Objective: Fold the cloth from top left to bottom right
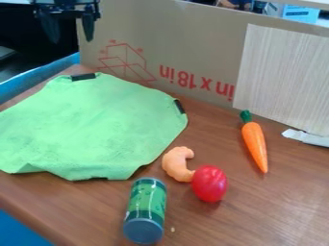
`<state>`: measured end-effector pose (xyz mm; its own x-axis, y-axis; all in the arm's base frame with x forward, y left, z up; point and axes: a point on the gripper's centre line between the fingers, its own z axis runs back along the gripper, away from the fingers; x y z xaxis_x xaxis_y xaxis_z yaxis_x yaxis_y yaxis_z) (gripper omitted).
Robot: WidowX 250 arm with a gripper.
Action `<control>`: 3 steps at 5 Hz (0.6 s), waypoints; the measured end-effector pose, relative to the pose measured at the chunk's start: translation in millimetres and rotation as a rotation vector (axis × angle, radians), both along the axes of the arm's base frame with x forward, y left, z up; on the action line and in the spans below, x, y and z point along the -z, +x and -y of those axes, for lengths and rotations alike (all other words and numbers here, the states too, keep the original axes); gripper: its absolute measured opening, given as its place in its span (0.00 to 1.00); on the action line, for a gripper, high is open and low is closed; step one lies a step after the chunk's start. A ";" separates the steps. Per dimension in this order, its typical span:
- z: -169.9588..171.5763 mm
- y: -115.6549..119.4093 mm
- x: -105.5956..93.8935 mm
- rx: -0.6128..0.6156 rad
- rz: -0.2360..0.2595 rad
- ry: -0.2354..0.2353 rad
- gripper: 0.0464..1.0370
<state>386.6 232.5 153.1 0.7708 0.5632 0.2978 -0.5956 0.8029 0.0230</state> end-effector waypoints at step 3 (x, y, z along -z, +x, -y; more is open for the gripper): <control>-63.9 -1.3 7.1 0.193 -0.010 -0.015 0.96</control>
